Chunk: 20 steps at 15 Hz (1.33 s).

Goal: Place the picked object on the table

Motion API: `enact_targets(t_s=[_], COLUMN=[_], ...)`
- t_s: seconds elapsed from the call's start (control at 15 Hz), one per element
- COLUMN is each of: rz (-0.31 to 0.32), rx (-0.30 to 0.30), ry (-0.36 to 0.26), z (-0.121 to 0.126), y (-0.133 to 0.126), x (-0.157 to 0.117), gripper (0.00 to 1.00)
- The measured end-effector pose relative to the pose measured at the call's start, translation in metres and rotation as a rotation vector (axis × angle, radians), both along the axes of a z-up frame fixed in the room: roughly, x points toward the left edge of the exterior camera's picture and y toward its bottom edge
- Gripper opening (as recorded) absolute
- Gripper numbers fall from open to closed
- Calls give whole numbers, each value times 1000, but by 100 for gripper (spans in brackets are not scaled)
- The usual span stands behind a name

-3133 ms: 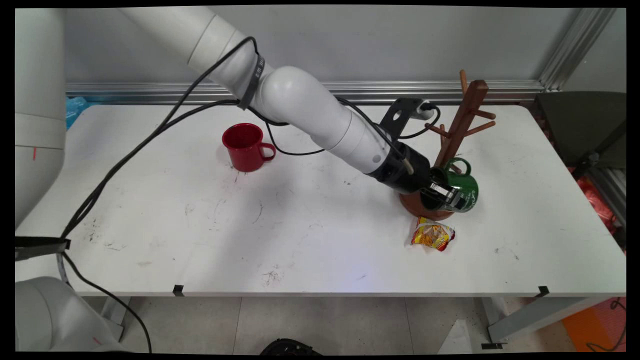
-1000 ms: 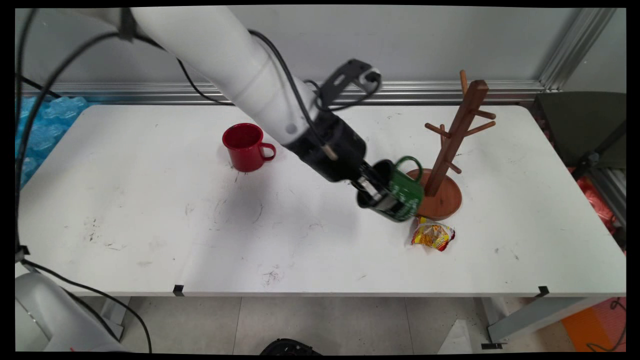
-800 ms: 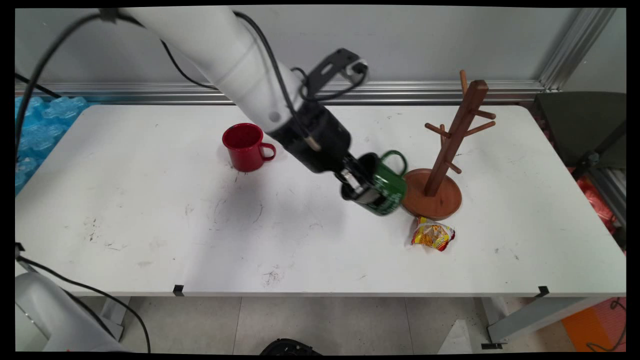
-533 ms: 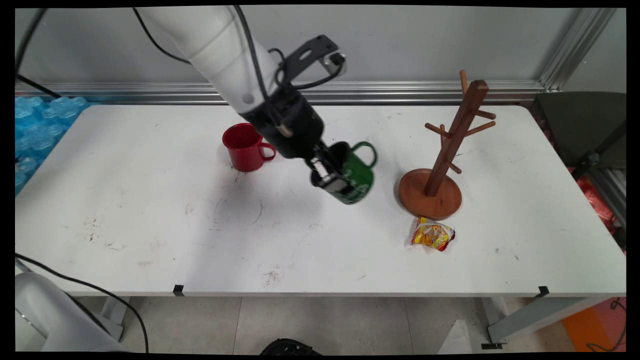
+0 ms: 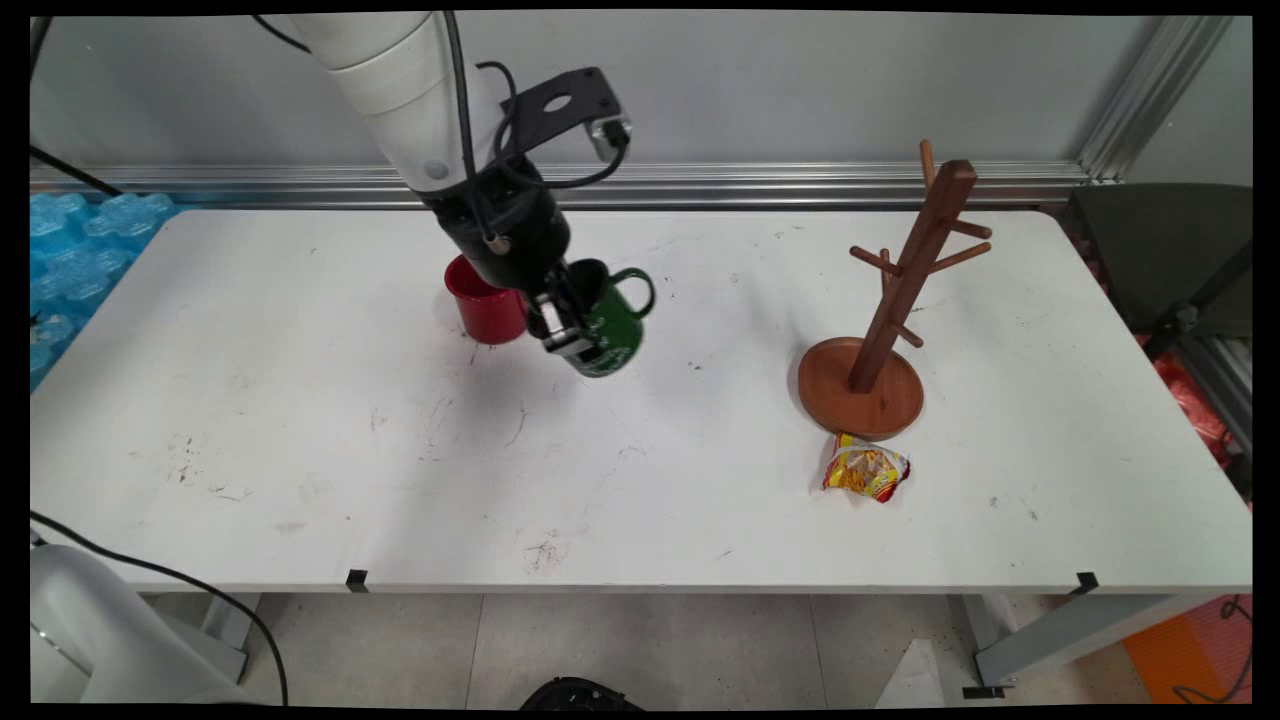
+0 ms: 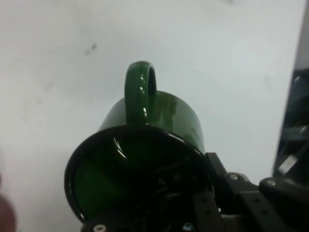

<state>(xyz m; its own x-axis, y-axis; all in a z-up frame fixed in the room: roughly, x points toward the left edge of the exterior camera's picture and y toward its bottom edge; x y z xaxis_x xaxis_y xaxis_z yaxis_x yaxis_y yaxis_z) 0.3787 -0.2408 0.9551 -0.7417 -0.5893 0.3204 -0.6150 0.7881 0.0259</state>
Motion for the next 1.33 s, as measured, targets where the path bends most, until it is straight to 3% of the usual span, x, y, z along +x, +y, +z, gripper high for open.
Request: enact_targets(t_s=[0.67,1.33], rz=[-7,-17], rx=[48,112], ry=[-274,-435], z=[-56,-110], y=[-12,-20], x=[5,16], gripper=[0,0])
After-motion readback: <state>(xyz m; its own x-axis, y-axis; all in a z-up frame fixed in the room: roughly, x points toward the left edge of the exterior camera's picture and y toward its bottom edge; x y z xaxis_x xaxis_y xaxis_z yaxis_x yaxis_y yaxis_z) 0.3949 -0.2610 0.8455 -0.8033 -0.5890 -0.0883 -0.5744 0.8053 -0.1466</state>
